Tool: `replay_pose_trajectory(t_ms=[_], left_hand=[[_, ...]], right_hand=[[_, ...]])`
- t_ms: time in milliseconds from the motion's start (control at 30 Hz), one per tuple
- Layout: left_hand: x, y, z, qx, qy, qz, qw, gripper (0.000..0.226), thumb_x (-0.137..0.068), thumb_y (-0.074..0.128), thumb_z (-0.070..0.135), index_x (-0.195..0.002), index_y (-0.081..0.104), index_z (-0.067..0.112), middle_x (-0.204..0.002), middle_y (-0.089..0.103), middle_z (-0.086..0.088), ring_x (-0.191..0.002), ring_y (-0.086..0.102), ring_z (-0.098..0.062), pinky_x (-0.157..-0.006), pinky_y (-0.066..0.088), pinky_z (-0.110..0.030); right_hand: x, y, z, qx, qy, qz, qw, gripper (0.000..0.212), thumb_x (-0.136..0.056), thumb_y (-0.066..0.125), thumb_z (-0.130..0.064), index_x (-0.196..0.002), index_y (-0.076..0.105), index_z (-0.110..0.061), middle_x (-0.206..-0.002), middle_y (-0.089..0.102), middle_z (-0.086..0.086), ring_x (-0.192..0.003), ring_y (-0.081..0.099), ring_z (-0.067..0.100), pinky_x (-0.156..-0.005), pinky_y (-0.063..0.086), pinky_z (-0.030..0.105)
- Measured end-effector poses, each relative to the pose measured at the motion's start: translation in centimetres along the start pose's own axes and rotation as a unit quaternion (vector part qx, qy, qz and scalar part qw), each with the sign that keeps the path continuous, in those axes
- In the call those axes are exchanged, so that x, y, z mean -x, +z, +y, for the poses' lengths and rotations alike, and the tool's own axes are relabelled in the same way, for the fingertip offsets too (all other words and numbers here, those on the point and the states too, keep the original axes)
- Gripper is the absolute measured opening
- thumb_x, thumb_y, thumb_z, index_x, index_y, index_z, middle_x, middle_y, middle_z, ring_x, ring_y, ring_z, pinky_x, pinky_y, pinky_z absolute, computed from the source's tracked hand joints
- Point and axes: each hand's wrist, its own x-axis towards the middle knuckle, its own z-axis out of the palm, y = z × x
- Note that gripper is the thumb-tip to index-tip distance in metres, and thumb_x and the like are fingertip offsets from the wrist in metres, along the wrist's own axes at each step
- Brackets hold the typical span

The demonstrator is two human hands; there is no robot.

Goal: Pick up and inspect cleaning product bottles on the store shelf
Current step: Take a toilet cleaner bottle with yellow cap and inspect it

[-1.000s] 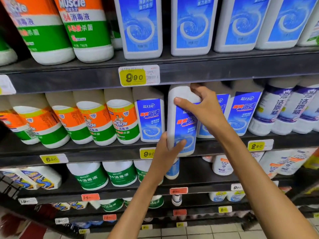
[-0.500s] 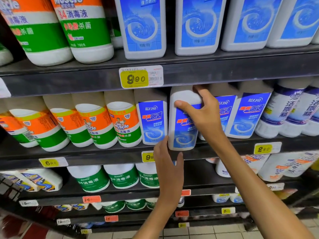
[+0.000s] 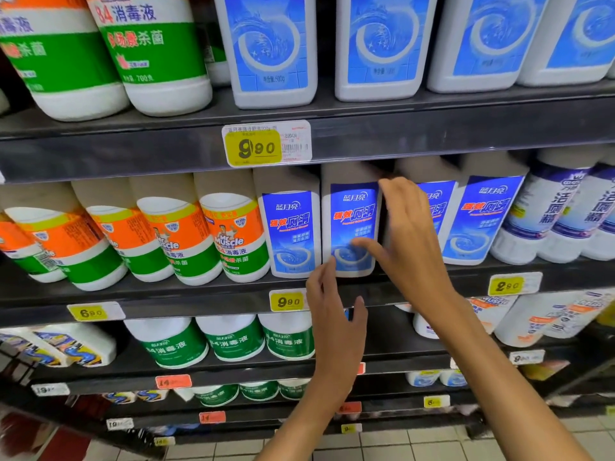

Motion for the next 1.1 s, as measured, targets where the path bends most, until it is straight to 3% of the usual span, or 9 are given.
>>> replay_pose_trajectory(t_ms=[167, 267, 333, 400, 533, 700, 800, 900, 1100], left_hand=[[-0.4, 0.7, -0.4, -0.014, -0.018, 0.023, 0.999, 0.073, -0.09, 0.06, 0.012, -0.149, 0.018, 0.019, -0.149, 0.021, -0.001, -0.139, 0.022, -0.012, -0.112, 0.029, -0.025], [-0.8, 1.6, -0.5, -0.114, -0.037, 0.058, 0.991, 0.072, -0.09, 0.061, 0.031, -0.148, 0.023, 0.014, -0.146, 0.031, -0.006, -0.135, 0.03, -0.018, -0.109, 0.032, -0.031], [-1.1, 2.3, -0.2, -0.148, -0.054, 0.09, 0.983, 0.068, -0.086, 0.065, 0.032, -0.143, 0.035, 0.01, -0.138, 0.043, -0.01, -0.127, 0.039, -0.026, -0.103, 0.037, -0.038], [-1.6, 2.8, 0.0, -0.155, -0.066, 0.123, 0.978, 0.06, -0.083, 0.069, 0.03, -0.135, 0.045, 0.01, -0.127, 0.051, -0.01, -0.118, 0.046, -0.028, -0.096, 0.039, -0.039], [-2.4, 3.0, -0.6, -0.16, -0.075, 0.158, 0.972, 0.046, -0.081, 0.072, 0.022, -0.123, 0.054, 0.014, -0.112, 0.057, -0.006, -0.108, 0.051, -0.025, -0.087, 0.039, -0.035], [-2.3, 3.3, -0.9, -0.149, -0.06, 0.176, 0.971, 0.044, -0.08, 0.073, 0.017, -0.12, 0.055, 0.013, -0.11, 0.058, -0.004, -0.106, 0.053, -0.024, -0.086, 0.04, -0.035], [-2.1, 3.5, -0.7, -0.153, -0.062, 0.169, 0.972, 0.05, -0.085, 0.067, 0.017, -0.131, 0.048, 0.014, -0.117, 0.056, -0.005, -0.112, 0.051, -0.024, -0.094, 0.039, -0.037], [-1.7, 4.1, -0.1, -0.161, -0.068, 0.128, 0.976, 0.064, -0.091, 0.058, 0.02, -0.146, 0.027, 0.013, -0.141, 0.041, -0.006, -0.13, 0.037, -0.023, -0.109, 0.028, -0.037], [-1.6, 4.3, 0.9, -0.103, -0.064, 0.068, 0.99, 0.07, -0.094, 0.051, 0.013, -0.15, 0.008, 0.008, -0.157, 0.015, -0.005, -0.144, 0.012, -0.017, -0.115, 0.009, -0.024]], right_hand=[[-1.0, 0.6, 0.3, 0.106, -0.034, 0.002, 0.994, 0.076, -0.055, 0.09, -0.038, -0.103, 0.055, 0.009, -0.098, 0.056, 0.028, -0.089, 0.055, 0.041, -0.074, 0.046, 0.042], [-1.4, 1.6, -0.8, 0.191, -0.036, 0.072, 0.978, 0.07, -0.075, 0.061, -0.065, -0.085, 0.056, 0.004, -0.08, 0.055, 0.02, -0.076, 0.054, 0.035, -0.076, 0.047, 0.041], [-1.7, 2.2, -1.5, 0.264, -0.012, 0.106, 0.959, 0.075, -0.08, 0.04, -0.074, -0.078, 0.056, -0.001, -0.074, 0.057, 0.016, -0.074, 0.058, 0.031, -0.083, 0.048, 0.039], [-1.9, 2.5, -1.6, 0.295, -0.001, 0.128, 0.947, 0.077, -0.081, 0.033, -0.077, -0.075, 0.056, -0.004, -0.071, 0.059, 0.015, -0.074, 0.061, 0.03, -0.084, 0.05, 0.038], [-2.3, 2.4, -1.1, 0.267, -0.048, 0.179, 0.946, 0.069, -0.078, 0.051, -0.071, -0.069, 0.056, -0.003, -0.066, 0.058, 0.017, -0.065, 0.06, 0.031, -0.073, 0.052, 0.036], [-3.2, 2.1, -0.7, 0.113, -0.108, 0.197, 0.968, 0.053, -0.069, 0.078, -0.046, -0.062, 0.053, 0.001, -0.054, 0.054, 0.018, -0.05, 0.055, 0.033, -0.059, 0.051, 0.036], [-3.2, 2.0, -0.3, 0.071, -0.088, 0.211, 0.971, 0.054, -0.067, 0.075, -0.046, -0.063, 0.05, 0.001, -0.055, 0.051, 0.017, -0.051, 0.051, 0.032, -0.057, 0.048, 0.036], [-3.0, 2.5, -0.3, 0.049, -0.053, 0.202, 0.977, 0.057, -0.068, 0.074, -0.048, -0.068, 0.051, 0.004, -0.061, 0.054, 0.019, -0.055, 0.055, 0.034, -0.058, 0.05, 0.038], [-3.1, 3.2, -0.4, 0.126, -0.057, 0.223, 0.965, 0.058, -0.073, 0.065, -0.057, -0.064, 0.049, -0.001, -0.055, 0.05, 0.014, -0.051, 0.052, 0.027, -0.049, 0.046, 0.03]])
